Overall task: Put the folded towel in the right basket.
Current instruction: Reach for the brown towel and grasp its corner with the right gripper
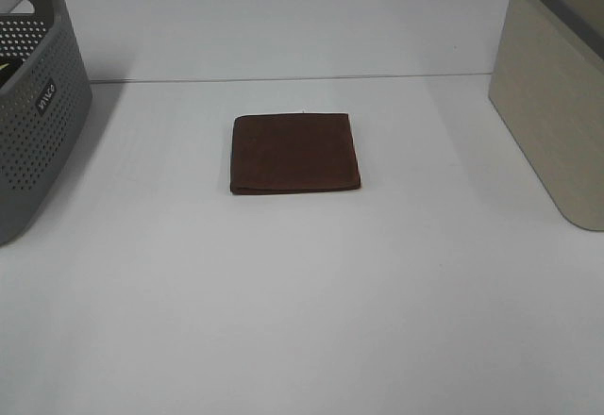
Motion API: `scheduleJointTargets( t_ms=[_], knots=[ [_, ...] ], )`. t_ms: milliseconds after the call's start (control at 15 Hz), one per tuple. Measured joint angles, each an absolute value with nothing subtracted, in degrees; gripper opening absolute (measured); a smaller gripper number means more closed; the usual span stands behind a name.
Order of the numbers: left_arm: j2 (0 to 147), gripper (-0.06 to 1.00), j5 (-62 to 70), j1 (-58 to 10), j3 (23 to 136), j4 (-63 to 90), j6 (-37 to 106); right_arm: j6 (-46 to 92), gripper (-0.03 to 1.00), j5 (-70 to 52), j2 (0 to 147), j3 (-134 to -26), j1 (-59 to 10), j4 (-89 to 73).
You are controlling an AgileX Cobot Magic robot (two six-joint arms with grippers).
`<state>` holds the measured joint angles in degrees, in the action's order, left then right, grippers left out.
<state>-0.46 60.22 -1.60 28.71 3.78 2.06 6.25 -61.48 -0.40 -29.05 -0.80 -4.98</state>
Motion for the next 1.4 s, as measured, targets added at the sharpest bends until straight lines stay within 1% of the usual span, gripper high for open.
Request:
scheduleJointTargets(
  t_ms=[1400],
  knots=[
    [-0.5, 0.98, 60.2, -1.6, 28.7, 3.8, 2.1, 6.2, 0.69, -61.5, -0.4, -29.0, -0.8, -5.0]
  ],
)
